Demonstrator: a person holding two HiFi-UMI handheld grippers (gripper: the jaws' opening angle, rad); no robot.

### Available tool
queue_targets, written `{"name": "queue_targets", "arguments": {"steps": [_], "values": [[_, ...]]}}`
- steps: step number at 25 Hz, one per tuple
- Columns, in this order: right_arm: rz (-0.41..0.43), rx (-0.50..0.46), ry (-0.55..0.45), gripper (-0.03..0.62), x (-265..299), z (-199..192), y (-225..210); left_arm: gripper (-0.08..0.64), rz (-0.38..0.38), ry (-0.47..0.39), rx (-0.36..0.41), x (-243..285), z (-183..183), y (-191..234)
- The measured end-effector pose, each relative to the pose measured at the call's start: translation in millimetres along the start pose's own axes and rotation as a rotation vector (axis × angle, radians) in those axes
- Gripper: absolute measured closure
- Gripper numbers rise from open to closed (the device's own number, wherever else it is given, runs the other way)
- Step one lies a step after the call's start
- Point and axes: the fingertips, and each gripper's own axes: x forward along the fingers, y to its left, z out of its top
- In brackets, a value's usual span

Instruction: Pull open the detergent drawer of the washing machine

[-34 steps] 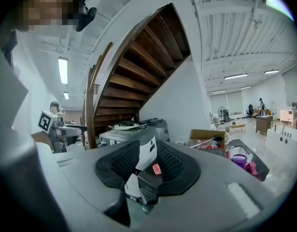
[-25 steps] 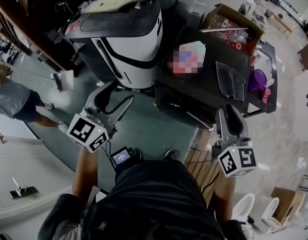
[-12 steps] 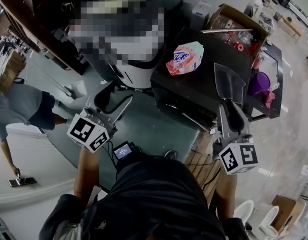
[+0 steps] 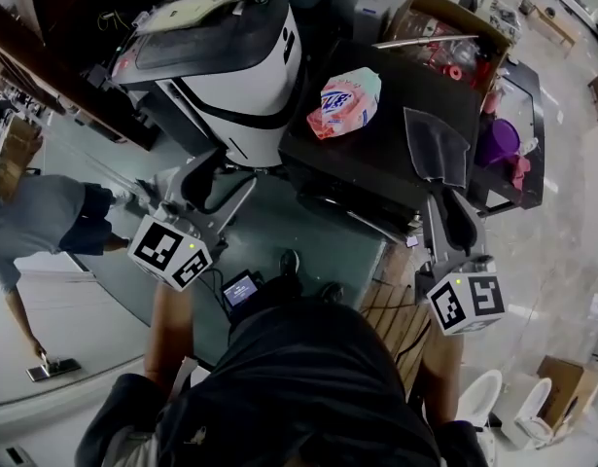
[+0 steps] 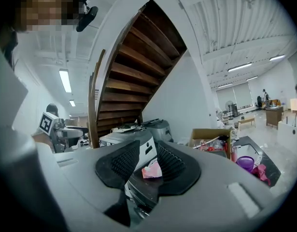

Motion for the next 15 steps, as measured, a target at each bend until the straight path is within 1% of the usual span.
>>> {"name": "queue_targets", "arguments": {"steps": [10,15], "values": [[-0.103,-0.025,0.009,0.486,11,7,4,0.258,-0.104,-0.034,-0.036,39,-6,26],[-0.139,-0.03,0.013,0.486,23,9,16,0.258,-0.139,-0.044,-0.055,46,-8,47]]}}
